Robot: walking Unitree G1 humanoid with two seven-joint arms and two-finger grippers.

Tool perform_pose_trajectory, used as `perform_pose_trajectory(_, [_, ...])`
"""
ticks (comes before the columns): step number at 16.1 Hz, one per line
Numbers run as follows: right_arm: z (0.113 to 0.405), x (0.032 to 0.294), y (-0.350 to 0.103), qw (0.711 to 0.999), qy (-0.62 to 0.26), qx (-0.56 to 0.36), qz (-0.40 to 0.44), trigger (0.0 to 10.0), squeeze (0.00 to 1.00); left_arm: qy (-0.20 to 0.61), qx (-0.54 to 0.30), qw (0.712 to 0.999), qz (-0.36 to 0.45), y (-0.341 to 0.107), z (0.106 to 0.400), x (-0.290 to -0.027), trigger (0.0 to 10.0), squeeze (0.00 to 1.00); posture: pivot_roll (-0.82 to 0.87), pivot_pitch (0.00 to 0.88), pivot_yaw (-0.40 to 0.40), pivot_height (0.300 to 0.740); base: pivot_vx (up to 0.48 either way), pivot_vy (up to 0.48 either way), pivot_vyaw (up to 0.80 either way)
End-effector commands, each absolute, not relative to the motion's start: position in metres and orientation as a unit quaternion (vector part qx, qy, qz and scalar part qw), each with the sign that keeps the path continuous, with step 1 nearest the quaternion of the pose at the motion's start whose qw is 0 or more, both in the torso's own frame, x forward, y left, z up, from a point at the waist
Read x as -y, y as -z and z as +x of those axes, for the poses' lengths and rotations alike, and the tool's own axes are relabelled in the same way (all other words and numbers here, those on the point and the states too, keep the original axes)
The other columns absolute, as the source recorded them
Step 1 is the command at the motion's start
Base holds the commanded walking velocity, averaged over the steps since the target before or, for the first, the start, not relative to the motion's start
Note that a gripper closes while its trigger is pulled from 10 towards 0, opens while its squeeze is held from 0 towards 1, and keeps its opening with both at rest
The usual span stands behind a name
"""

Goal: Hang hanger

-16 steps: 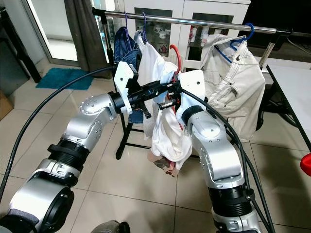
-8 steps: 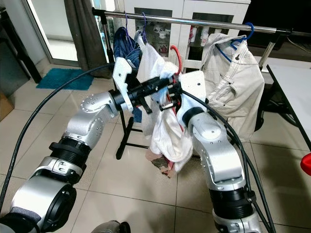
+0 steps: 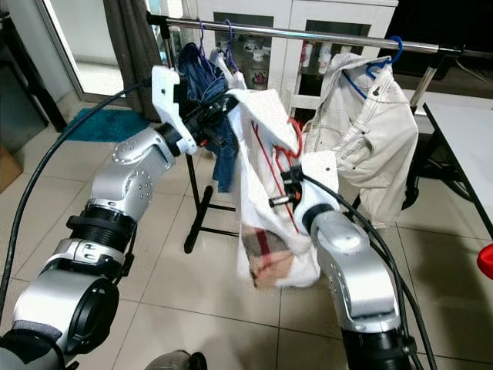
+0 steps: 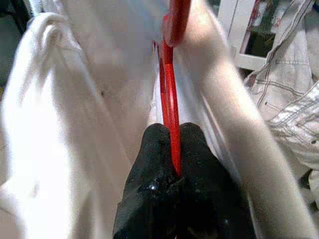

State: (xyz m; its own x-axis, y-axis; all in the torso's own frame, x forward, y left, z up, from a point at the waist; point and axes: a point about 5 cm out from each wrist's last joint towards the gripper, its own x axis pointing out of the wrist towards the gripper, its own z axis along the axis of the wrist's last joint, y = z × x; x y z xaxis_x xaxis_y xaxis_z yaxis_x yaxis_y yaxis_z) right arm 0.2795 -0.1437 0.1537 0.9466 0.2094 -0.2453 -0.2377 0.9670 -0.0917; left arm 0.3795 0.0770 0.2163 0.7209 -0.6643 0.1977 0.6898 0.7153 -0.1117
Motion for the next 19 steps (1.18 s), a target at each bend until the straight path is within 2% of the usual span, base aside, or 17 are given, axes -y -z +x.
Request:
perform_pose_trajectory(1, [0.276,0.151,-0.157,0.987,-0.099,-0.116,-0.058,10.0,0.0,0.333,0.078,0.936,-0.083,-0.22,0.384,-0.084,0.0,0.0,-0.02,0.0,0.034,0.74,0.0,0.0,0.0])
perform_pose_trajectory(2, [0.27,0.154,-0.16,0.987,-0.098,-0.117,-0.057,10.0,0.0,0.306,0.067,0.948,-0.061,-0.214,0.387,-0.088,0.0,0.0,-0.02,0.0,0.033,0.74,0.0,0.0,0.0])
perform_pose_trajectory(5, [0.26,0.16,-0.164,0.99,-0.071,-0.117,-0.045,10.0,0.0,0.273,0.052,0.96,-0.045,-0.207,0.39,-0.093,0.0,0.0,-0.03,0.0,0.04,0.74,0.0,0.0,0.0])
perform_pose_trajectory(10, [0.266,0.17,-0.172,0.993,0.005,-0.108,-0.042,10.0,0.0,0.27,0.042,0.962,-0.025,-0.198,0.387,-0.085,0.0,0.0,-0.03,0.0,0.045,0.74,0.0,0.0,0.0])
perform_pose_trajectory(12, [0.272,0.172,-0.174,0.993,0.033,-0.106,-0.045,10.0,0.0,0.291,0.045,0.955,-0.029,-0.199,0.382,-0.073,0.0,0.0,-0.03,0.0,0.044,0.74,0.0,0.0,0.0])
perform_pose_trajectory(14, [0.289,0.16,-0.184,0.996,0.04,-0.08,-0.028,10.0,0.0,0.345,0.03,0.936,-0.064,-0.189,0.362,-0.036,0.0,0.0,-0.02,0.0,0.045,0.74,0.0,0.0,0.0])
perform_pose_trajectory(19, [0.306,0.142,-0.192,0.999,0.012,-0.044,-0.027,10.0,0.0,0.389,0.002,0.916,-0.1,-0.179,0.342,-0.005,0.0,0.0,-0.01,0.0,0.056,0.74,0.0,0.0,0.0])
